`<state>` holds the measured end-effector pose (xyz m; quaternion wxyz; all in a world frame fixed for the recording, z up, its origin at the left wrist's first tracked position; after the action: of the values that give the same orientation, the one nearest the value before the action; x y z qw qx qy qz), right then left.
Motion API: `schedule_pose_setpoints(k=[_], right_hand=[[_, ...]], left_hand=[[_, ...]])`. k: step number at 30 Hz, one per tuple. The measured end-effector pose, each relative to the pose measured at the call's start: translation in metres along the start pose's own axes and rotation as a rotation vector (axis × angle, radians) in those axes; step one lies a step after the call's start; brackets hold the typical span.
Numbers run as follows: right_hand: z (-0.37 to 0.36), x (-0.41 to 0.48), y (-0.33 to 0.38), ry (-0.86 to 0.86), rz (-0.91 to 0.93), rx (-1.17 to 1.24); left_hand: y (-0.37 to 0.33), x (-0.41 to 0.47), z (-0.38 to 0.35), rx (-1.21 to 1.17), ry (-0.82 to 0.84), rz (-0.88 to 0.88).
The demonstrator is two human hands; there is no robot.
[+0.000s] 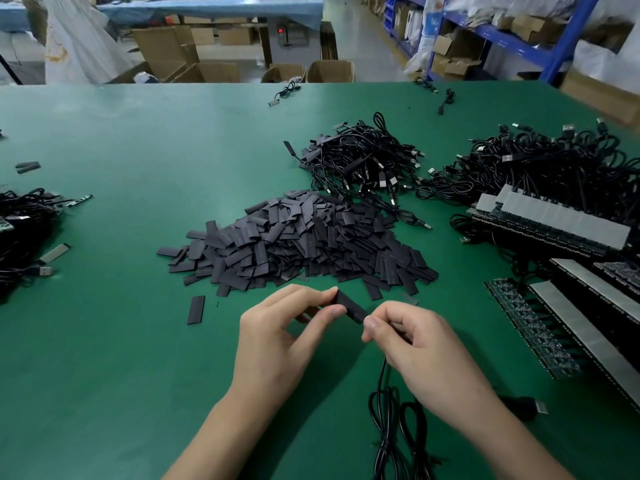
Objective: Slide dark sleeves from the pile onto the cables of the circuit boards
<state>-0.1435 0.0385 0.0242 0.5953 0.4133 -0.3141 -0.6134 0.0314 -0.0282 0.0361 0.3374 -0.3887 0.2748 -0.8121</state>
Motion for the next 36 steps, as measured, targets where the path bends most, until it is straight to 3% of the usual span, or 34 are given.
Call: schedule_pose_setpoints(k=[4,7,9,15,20,23,30,36], right_hand=[[-0.003,0.001,0.001,0.016,0.022,0.004],[-0.005,0.001,0.005,0.034,0.033,0.000],[-0.004,0.001,0.006,0.053,0.029,-0.023],[0.015,-0.005,0.004,0.124,-0.035,-0.178],[0.024,-0.004,0.013,0.082,-0.041,-0.222],[0.042,0.012,0.023,-0.056,-0.025,-0.243],[0.073,0.129,0.070,-0.325,0.070,-0.609],[0.088,0.239,0.098,-0.294,-0.032,-0.705]], left_hand=[[0.002,-0.001,0.000,-0.045,-0.041,0.050],[0.015,-0.002,-0.012,-0.533,0.001,0.301],[0.019,-0.002,-0.016,-0.769,-0.004,0.378],[0.036,-0.003,-0.007,-0.973,-0.158,0.472],[0.040,-0.004,-0.010,-1.054,-0.171,0.502],[0.041,-0.003,-0.012,-1.089,-0.153,0.526],[0.028,0.000,-0.014,-0.846,-0.005,0.451],[0.021,-0.001,-0.020,-0.792,0.113,0.395]])
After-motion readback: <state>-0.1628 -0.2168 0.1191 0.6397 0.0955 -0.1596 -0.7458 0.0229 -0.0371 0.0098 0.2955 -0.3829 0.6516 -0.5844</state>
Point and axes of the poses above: each hand's wrist, its own x-axis towards the middle knuckle, its own z-axis out of the back of the hand, y = z × x, the point moved 5 cm from there along x, towards the middle knuckle, and after that the axes turned 13 degrees about y, right-handed, at the moved point
